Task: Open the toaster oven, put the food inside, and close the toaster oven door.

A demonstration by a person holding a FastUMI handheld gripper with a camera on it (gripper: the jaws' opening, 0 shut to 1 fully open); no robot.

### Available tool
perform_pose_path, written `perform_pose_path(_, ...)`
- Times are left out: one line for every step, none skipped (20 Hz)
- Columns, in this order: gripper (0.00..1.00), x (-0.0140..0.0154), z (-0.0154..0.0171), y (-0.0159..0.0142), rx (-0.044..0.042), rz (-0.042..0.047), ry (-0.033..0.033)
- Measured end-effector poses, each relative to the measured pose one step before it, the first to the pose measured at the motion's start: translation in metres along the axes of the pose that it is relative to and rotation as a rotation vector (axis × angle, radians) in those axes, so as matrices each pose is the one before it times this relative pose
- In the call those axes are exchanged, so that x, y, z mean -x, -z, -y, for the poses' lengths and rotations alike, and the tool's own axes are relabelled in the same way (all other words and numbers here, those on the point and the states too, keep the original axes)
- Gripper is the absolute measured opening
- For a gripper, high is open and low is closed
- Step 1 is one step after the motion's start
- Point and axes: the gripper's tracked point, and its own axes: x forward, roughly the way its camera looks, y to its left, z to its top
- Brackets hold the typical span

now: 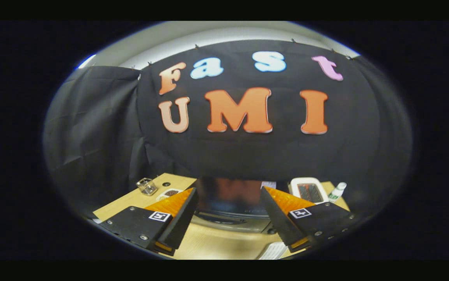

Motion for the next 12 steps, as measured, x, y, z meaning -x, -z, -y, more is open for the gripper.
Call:
perform_pose_path(0.95, 0.00747, 0.00119, -0.02200, 0.01824, 0.04983, 0.00710)
perform_pose_path(0.95, 0.00579, 0.00271, -0.02007, 0.01142, 0.04308, 0.00915)
perform_pose_path(0.95, 0.00534, 0.00180, -0.01955, 0.00905, 0.03902, 0.00775)
perform_pose_path(0.95, 0.00340, 0.00363, -0.01817, 0.00978, 0.03402, 0.01214)
perform_pose_path(0.95, 0.00394, 0.00398, -0.01558, 0.00879, 0.02701, 0.01174)
perform_pose_path(0.95, 0.00219, 0.00359, -0.01617, 0.01328, 0.03537, 0.01452)
perform_pose_path(0.95, 0.00126, 0.00582, -0.01515, 0.01302, 0.03127, 0.02009)
perform_pose_path(0.94, 0.00103, 0.00456, -0.01177, 0.00101, 0.02261, 0.02069)
perform_pose_path(0.95, 0.00175, 0.00258, -0.00991, -0.00468, 0.01269, 0.01966)
perform_pose_path(0.95, 0.00286, 0.00251, -0.01094, 0.00169, 0.01747, 0.01186)
perform_pose_path(0.95, 0.00049, 0.00437, -0.01265, 0.00624, 0.02170, 0.01719)
perform_pose_path(0.96, 0.00230, 0.00311, -0.01279, 0.01077, 0.02841, 0.00893)
